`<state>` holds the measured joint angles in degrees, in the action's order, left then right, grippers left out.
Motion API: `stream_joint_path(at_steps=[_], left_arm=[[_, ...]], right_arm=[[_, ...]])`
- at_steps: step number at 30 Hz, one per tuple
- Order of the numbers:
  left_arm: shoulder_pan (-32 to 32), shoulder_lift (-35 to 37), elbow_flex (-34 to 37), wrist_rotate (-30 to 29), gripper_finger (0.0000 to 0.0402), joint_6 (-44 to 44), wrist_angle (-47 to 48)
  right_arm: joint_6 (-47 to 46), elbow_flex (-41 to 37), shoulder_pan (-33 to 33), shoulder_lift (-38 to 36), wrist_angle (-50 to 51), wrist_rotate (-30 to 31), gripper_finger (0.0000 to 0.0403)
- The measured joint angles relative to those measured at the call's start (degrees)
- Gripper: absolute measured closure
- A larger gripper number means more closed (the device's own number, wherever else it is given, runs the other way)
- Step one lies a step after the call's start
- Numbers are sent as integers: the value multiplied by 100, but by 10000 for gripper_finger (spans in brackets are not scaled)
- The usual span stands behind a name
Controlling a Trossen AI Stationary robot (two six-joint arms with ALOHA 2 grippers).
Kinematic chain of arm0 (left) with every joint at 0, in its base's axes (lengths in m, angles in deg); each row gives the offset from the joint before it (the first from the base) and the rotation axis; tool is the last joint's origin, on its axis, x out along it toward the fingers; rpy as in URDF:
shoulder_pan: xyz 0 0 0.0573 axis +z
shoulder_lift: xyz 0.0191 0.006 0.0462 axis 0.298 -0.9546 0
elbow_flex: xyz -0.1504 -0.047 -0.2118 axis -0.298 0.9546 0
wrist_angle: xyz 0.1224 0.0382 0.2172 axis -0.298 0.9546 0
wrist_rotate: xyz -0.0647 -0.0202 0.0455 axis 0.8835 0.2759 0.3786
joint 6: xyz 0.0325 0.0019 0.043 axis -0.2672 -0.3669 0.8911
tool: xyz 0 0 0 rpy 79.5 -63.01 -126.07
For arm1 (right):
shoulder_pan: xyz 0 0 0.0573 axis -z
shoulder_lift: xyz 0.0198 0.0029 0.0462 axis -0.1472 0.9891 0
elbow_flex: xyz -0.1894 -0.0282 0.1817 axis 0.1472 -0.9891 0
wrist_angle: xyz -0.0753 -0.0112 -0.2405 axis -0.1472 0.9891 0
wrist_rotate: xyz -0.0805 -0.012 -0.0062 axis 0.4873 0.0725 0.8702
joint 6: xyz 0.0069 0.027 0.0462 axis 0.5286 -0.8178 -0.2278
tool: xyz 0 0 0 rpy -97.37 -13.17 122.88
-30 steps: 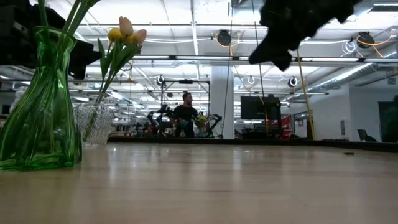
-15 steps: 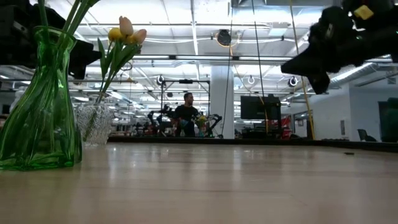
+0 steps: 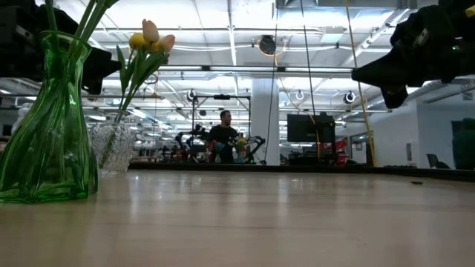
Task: Sort flowers into vase by color
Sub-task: Return to Home Position
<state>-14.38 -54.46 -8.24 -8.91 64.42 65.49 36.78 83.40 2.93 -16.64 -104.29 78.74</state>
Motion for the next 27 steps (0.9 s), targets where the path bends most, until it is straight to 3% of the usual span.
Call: stream_joint_path(at_steps=[14, 21, 27], left_arm=[[0, 0, 0, 0, 249, -1, 0], [0, 0, 0, 0, 249, 0, 2], [0, 4, -2, 2, 249, -2, 1]], right_arm=[[500, -479, 2, -1760, 303, 123, 378], [415, -475, 2, -2684, 993, -816, 378], [444, -460, 10, -2610, 1407, -837, 378]])
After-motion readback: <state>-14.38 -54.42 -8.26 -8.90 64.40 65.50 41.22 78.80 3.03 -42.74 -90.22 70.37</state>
